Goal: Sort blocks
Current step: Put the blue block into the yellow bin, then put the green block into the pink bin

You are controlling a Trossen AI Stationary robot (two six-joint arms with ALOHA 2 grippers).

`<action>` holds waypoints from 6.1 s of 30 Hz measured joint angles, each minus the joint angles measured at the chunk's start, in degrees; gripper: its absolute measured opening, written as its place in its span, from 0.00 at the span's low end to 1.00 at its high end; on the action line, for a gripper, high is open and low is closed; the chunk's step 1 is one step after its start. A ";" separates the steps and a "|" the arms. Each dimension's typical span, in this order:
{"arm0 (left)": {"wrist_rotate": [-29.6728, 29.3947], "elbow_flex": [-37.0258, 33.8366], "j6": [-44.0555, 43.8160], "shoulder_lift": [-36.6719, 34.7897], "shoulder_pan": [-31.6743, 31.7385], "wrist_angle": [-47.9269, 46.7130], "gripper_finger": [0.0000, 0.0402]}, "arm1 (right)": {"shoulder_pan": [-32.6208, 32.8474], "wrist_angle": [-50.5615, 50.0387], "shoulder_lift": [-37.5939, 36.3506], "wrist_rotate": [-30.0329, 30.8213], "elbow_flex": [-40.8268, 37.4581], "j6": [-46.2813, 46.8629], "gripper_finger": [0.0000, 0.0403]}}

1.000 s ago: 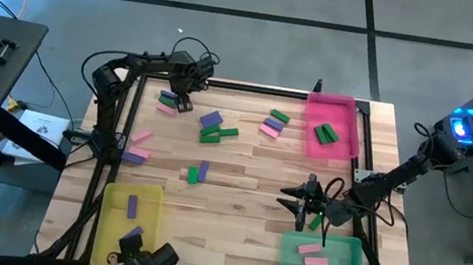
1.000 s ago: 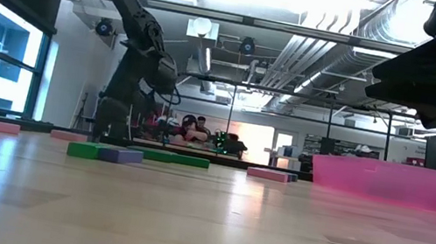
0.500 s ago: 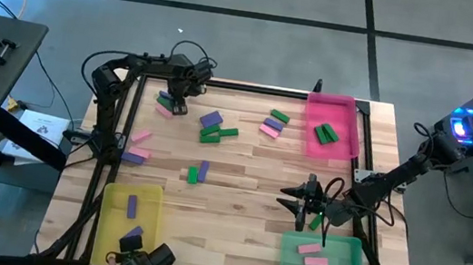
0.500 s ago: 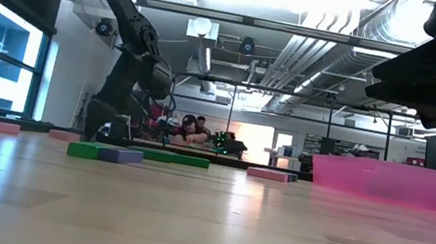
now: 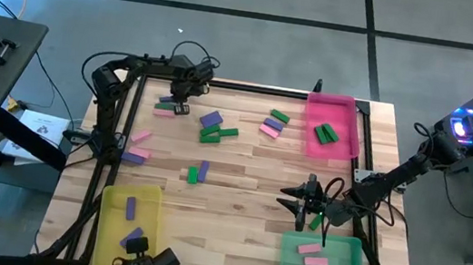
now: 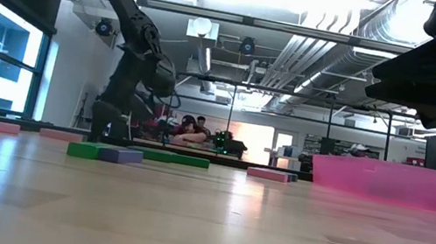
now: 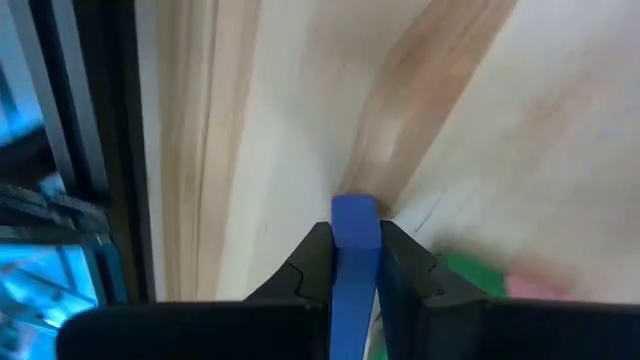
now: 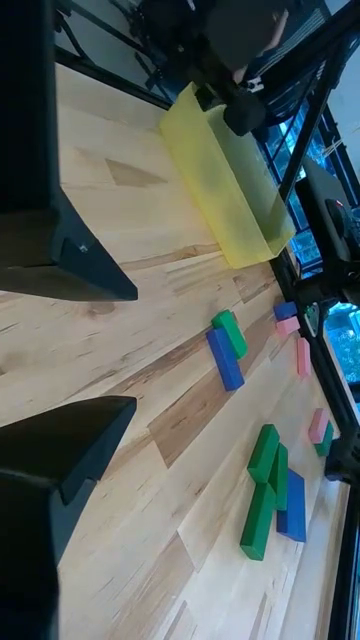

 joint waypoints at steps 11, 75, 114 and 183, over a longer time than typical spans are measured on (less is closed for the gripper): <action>-4.82 4.15 -3.45 -6.89 -12.19 0.52 0.06 | 0.00 0.00 0.00 0.00 0.01 0.02 0.37; 42.59 -12.02 -93.17 -22.88 -85.34 1.07 0.33 | 0.00 1.14 0.00 -0.48 0.01 -2.84 0.37; 12.17 -16.62 -35.26 -14.27 -31.20 44.10 0.58 | 0.00 0.85 0.09 -0.87 0.01 1.57 0.37; 4.38 -10.29 -16.22 -9.83 -66.20 75.49 0.09 | 2.99 -4.03 17.40 2.07 25.81 -28.00 0.09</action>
